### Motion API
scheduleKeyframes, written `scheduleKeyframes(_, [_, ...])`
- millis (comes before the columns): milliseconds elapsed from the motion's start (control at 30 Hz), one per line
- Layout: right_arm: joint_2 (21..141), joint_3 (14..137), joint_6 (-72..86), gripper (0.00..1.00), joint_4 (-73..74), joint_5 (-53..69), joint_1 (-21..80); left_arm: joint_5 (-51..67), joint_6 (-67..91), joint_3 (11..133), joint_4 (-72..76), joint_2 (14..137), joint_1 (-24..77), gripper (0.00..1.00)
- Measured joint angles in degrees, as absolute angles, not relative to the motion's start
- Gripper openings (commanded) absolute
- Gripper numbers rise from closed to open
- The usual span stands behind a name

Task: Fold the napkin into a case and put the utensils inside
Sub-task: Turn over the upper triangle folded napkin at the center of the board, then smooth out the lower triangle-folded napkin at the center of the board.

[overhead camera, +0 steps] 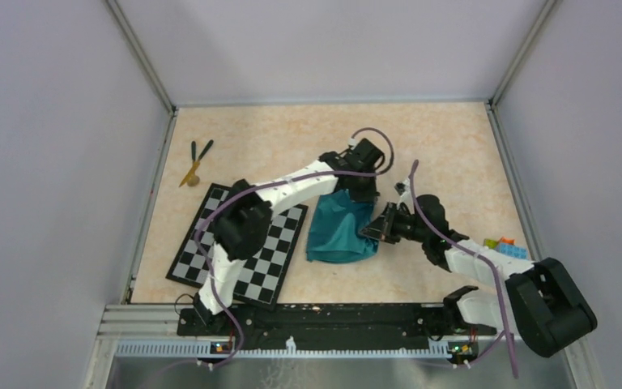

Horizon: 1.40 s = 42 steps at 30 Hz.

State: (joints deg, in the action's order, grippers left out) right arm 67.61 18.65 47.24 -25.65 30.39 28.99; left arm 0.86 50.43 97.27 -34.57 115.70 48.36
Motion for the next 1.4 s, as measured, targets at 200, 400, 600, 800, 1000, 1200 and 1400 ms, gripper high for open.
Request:
scheduleKeyframes(200, [64.3, 20.3, 41.3, 0.27, -1.1, 23.8, 21.1, 4.3, 46.7, 112.3, -33.1, 132.2, 51.7, 0.05])
scheduleKeyframes(400, [57.5, 24.7, 39.2, 0.37, 18.6, 15.4, 20.1, 11.0, 42.7, 118.5, -26.8, 138.2, 51.1, 0.12])
scheduleKeyframes(600, [54.4, 28.7, 38.6, 0.51, 26.7, 9.1, 17.0, 16.2, 40.3, 118.5, -22.1, 138.2, 50.3, 0.54])
scheduleKeyframes(800, [54.1, 33.2, 37.6, 0.54, 31.0, 5.4, 10.1, 21.8, 38.0, 121.9, -22.6, 138.1, 49.4, 0.87])
scheduleKeyframes(1000, [61.8, 35.6, 34.2, 0.46, 25.3, 10.9, -2.8, 27.5, 34.8, 112.5, -21.8, 129.1, 48.1, 0.90])
scheduleKeyframes(1200, [73.8, 36.1, 29.7, 0.47, 22.4, 17.4, -5.7, 31.6, 32.4, 96.2, -19.6, 115.0, 46.7, 0.80])
scheduleKeyframes(1400, [77.7, 40.2, 28.2, 0.23, 20.0, 17.7, -5.8, 32.8, 32.1, 86.4, -17.7, 111.8, 47.7, 0.67])
